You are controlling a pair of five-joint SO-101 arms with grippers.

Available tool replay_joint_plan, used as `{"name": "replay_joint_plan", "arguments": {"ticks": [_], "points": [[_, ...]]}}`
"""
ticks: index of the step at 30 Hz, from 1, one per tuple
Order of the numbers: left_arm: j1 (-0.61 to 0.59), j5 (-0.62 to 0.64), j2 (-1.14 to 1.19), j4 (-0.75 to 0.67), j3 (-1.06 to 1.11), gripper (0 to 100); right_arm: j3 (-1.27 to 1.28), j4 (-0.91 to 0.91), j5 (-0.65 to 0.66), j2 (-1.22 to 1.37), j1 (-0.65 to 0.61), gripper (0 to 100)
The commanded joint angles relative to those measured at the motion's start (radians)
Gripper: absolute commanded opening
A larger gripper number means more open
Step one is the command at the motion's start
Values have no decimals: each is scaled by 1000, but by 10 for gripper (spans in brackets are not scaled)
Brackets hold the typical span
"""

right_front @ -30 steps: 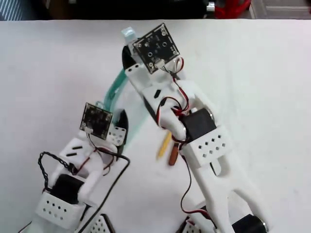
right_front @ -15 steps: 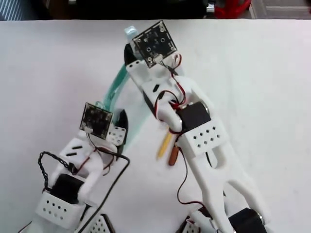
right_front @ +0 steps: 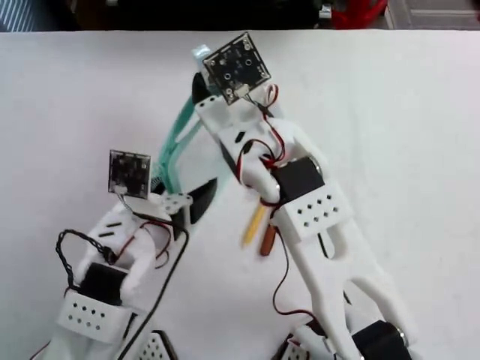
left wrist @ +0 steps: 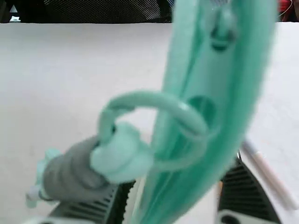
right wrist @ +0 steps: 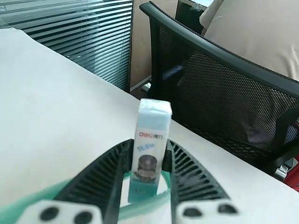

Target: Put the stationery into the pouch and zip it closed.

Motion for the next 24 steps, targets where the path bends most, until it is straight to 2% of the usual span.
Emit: {"name": "replay_joint_plan", "arguments": {"ticks": [1,7,12,13,19,24], "points": [[-7,14,8,-6,-14,294,-5,2,0,-12,7,18],[-5,14,8,-9,-12,294,-11,41,-8,-21,7,35],[-5,14,8,-9,-11,294,-8,111,-9,-77,-7,264],[-5,14,8,-9,-11,294,-8,124,-9,-88,-15,284],[-5,14,8,-9,-11,294,-11,136,-9,-131,-25,227],[-5,14,8,-6,-11,294,-11,140,-5,-133,-25,219]]}}
